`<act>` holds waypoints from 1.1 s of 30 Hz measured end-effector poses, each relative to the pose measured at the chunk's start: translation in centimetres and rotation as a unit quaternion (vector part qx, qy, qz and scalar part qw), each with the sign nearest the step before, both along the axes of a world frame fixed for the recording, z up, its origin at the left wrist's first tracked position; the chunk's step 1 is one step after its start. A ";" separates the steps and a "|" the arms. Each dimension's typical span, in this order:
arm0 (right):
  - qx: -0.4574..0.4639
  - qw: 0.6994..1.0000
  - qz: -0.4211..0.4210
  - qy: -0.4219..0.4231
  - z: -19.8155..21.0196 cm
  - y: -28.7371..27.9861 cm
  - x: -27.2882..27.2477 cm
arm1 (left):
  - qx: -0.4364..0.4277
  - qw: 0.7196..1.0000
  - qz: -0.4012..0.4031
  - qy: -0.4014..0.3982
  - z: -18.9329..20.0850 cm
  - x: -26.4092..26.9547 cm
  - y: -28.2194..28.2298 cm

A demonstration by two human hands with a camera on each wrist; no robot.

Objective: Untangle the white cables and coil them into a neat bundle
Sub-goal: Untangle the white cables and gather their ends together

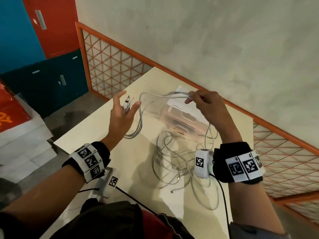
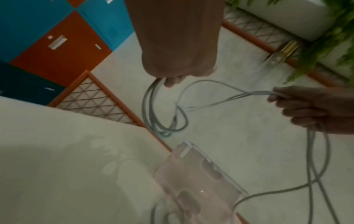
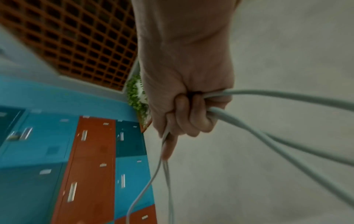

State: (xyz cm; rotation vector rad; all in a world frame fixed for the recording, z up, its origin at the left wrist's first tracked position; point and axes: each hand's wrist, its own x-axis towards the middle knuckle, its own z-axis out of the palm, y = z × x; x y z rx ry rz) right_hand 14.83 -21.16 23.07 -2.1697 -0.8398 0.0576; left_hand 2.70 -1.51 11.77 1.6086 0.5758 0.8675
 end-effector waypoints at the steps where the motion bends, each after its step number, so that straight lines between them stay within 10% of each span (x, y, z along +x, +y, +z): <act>1: -0.036 0.999 0.021 -0.007 0.1 0.0 0.0 | 0.018 0.999 -0.019 -0.039 1.1 -0.1 -0.4; 7: -0.069 0.986 0.131 0.071 -0.8 1.7 -2.4 | 0.077 0.936 -0.345 0.003 3.7 1.2 -2.3; 11: -0.039 0.986 0.111 0.117 -1.4 1.8 -2.8 | 0.006 0.921 -0.387 0.056 3.5 1.1 -2.6; 17: -0.079 0.979 0.110 0.152 -8.2 -1.2 -0.8 | -0.016 0.986 -0.160 -0.044 4.0 1.2 -0.3; 26: -0.332 0.938 -0.056 0.086 -17.8 -4.3 2.1 | -0.026 0.996 -0.001 -0.086 3.3 0.3 1.7; 33: 0.103 0.967 -0.103 0.208 -11.2 -1.2 2.5 | 0.010 0.998 0.039 -0.049 0.9 -0.8 1.7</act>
